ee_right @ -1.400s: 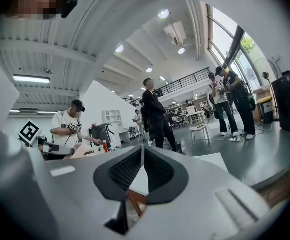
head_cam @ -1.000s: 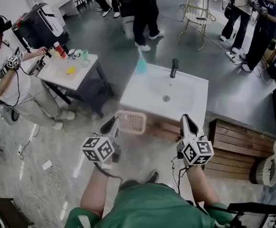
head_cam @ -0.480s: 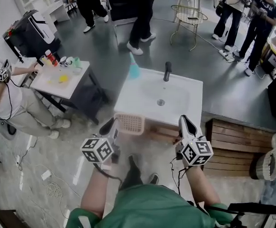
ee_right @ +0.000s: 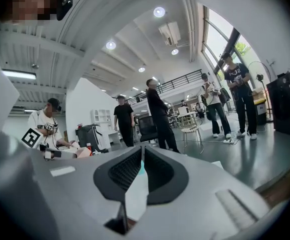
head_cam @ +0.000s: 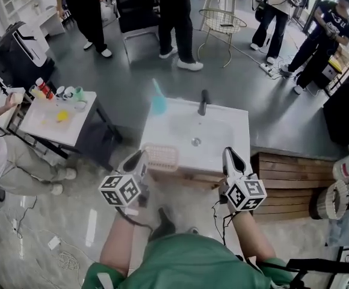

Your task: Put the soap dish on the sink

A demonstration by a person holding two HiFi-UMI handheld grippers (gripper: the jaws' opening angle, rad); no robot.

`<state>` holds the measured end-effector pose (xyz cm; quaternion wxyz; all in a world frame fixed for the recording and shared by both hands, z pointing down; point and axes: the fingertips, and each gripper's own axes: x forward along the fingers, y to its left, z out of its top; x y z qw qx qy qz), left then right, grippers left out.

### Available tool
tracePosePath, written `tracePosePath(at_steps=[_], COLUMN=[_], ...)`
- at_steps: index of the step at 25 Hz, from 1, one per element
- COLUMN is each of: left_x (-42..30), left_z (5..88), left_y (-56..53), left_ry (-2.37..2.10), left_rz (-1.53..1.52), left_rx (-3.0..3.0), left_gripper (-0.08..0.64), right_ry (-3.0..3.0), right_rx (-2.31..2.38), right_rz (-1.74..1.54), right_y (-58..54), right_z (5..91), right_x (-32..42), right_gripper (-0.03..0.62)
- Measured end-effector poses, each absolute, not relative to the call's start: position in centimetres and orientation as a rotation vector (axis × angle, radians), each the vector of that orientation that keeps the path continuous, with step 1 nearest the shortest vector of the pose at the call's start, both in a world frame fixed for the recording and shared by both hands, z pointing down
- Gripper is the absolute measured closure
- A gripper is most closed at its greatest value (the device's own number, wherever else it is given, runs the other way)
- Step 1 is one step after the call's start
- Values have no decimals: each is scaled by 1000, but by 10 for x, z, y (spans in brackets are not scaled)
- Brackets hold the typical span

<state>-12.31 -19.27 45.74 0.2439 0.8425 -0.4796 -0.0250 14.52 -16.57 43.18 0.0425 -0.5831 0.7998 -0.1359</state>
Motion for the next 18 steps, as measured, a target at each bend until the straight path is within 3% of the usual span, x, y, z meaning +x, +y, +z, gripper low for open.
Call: tracePosePath(at_steps=[18], left_x=[-170], left_z=[509], left_y=[-312], left_ry=[-1154], left_rz=[-11], left_rx=[2272], left_gripper=[509], right_ry=[2402], right_rx=[-1959], right_rz=[-454], right_y=[-255], right_z=[451], right_x=[93], right_gripper=[574])
